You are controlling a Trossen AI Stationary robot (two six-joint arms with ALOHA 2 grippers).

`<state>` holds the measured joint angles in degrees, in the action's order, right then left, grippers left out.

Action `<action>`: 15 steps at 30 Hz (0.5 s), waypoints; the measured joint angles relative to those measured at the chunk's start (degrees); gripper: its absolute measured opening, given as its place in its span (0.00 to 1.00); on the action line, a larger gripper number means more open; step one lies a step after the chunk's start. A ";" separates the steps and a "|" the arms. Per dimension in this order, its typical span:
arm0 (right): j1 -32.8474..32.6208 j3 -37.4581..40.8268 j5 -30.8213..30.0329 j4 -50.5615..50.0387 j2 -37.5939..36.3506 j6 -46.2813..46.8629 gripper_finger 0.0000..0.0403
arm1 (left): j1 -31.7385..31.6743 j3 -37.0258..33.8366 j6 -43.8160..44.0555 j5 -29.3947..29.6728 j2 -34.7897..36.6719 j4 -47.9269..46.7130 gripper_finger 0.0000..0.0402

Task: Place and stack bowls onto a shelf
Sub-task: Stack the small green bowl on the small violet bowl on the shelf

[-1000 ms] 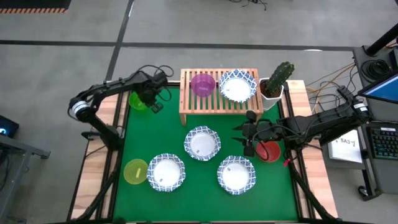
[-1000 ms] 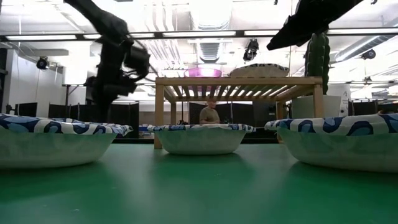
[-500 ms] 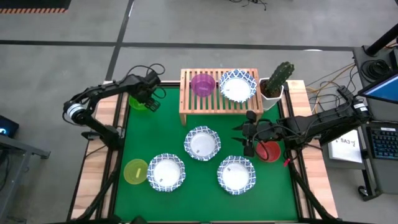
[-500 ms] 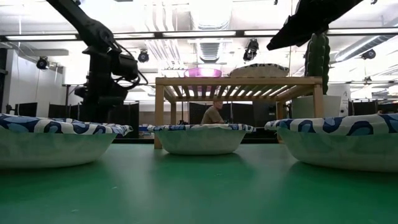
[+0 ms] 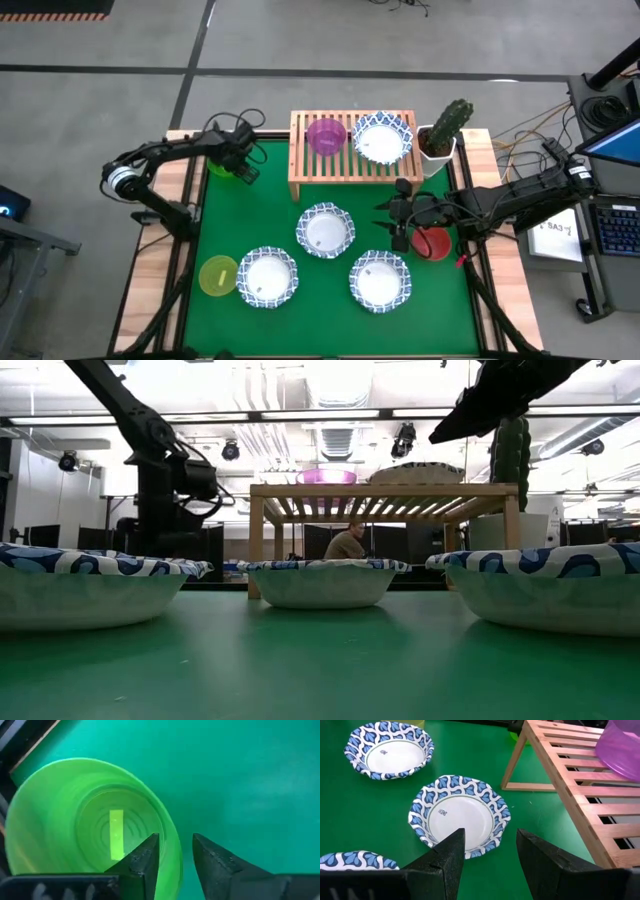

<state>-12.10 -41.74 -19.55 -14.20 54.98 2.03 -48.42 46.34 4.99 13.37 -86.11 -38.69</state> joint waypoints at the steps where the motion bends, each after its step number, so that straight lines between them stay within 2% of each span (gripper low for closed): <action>1: 0.00 0.00 -0.02 0.02 0.00 -0.12 0.42 | 0.07 -0.46 0.02 0.01 0.00 0.33 0.20; 6: 0.02 0.00 -0.04 1.42 0.00 -2.12 0.42 | 0.24 -1.87 0.61 0.04 -0.02 -0.77 0.02; 12: 0.00 0.52 0.00 1.33 -0.02 -1.37 0.42 | 2.72 -0.62 0.39 0.15 1.61 -2.67 0.00; 15: 0.01 0.88 -0.02 1.20 -0.02 -2.24 0.42 | 5.21 2.22 0.38 2.16 4.42 -7.40 0.00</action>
<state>-12.08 -40.85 -19.57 -12.99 54.96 -0.21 -43.21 48.56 5.37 15.53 -81.69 -46.08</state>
